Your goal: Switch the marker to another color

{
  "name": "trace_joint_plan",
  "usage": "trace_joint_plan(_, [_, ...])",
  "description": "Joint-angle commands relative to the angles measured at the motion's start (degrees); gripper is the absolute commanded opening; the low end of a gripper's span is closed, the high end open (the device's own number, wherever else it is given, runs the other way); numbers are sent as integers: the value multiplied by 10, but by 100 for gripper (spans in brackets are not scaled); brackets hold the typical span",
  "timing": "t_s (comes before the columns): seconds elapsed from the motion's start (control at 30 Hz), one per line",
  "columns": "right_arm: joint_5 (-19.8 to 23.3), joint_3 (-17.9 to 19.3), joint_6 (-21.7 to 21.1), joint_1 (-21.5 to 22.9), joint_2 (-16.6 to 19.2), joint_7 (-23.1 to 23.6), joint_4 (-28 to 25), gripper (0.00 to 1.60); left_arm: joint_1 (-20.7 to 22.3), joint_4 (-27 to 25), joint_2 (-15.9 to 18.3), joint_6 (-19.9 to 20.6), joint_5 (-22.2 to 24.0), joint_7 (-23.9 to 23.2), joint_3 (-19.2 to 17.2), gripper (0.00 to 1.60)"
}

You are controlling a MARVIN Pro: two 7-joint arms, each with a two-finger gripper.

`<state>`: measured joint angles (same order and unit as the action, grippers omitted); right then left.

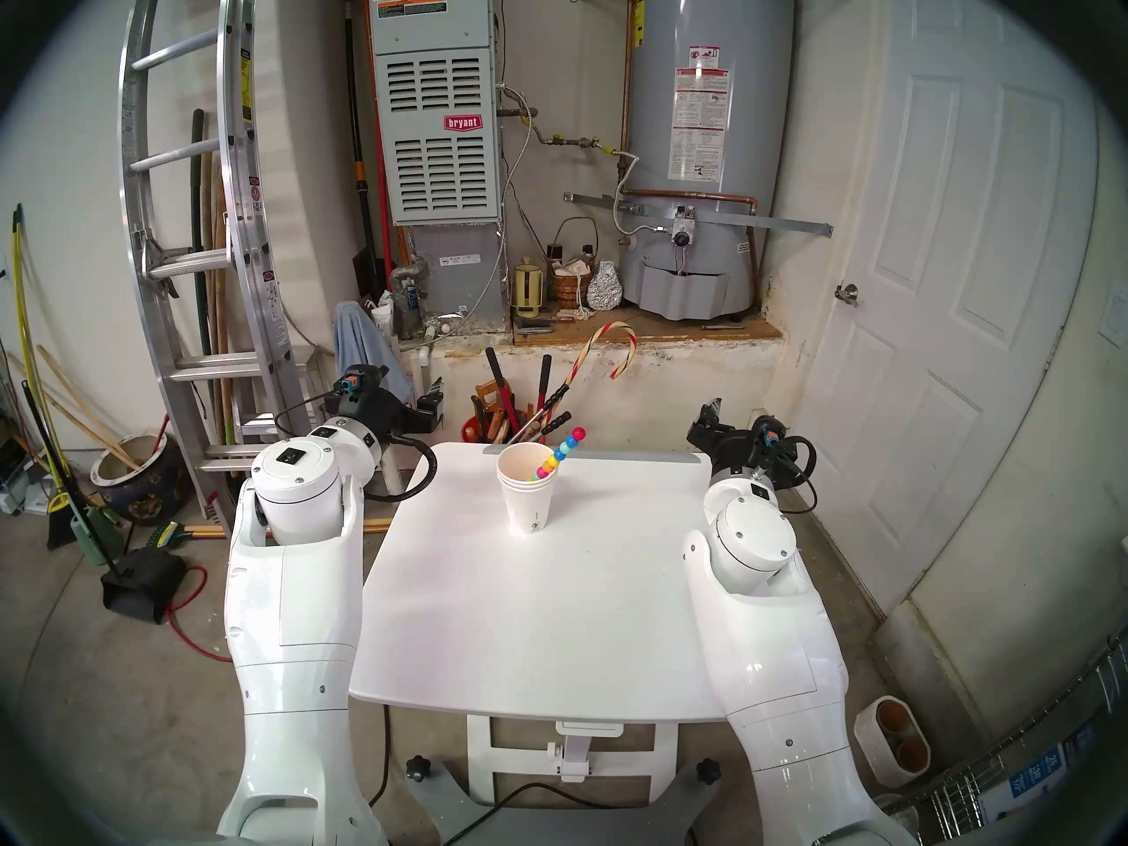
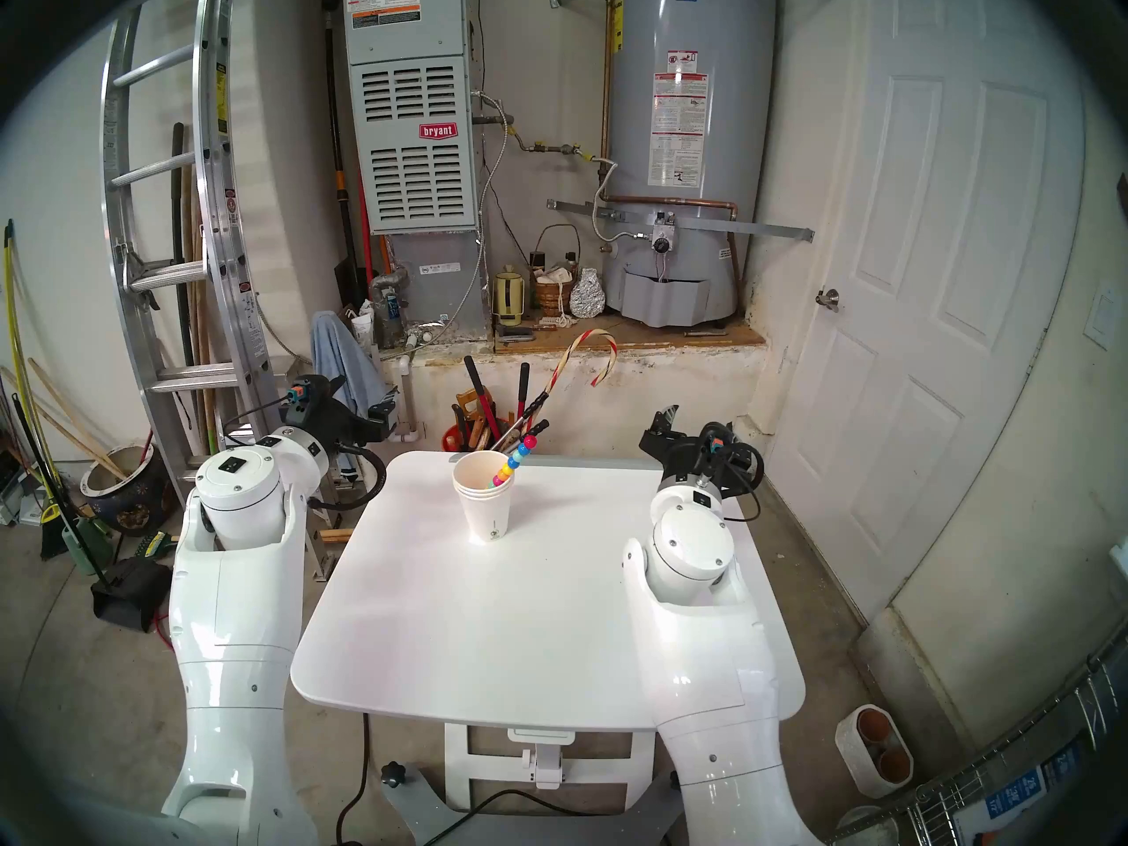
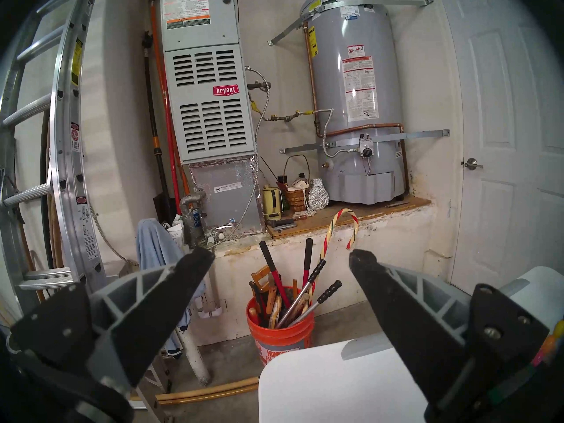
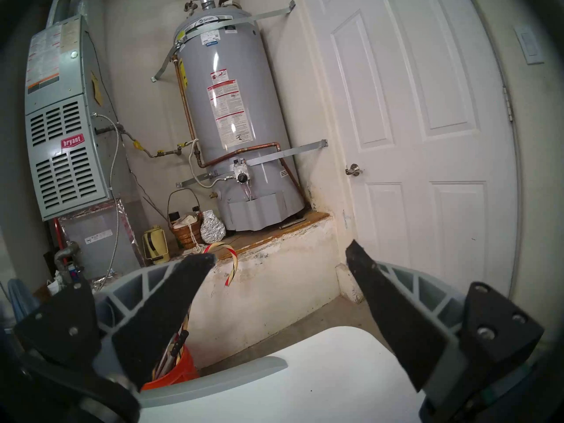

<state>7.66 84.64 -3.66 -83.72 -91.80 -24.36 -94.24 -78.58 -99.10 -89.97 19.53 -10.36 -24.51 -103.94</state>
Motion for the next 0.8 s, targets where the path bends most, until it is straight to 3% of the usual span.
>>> trace_joint_plan(0.0, [-9,-9,16,25,-4,0,6,160,8,-9,2,-8,-2,2,2,160])
trace_joint_plan(0.23, [-7,-6,4,29,1,8,9,160,6,5,8,-21,-2,-10,9,160])
trace_joint_plan(0.4, [-3,-29,2,19,26,67,15,160,7,10,9,-22,-2,-7,4,160])
trace_joint_plan(0.77, [9,-55,12,20,44,145,19,160,11,24,15,-31,3,-12,-6,160])
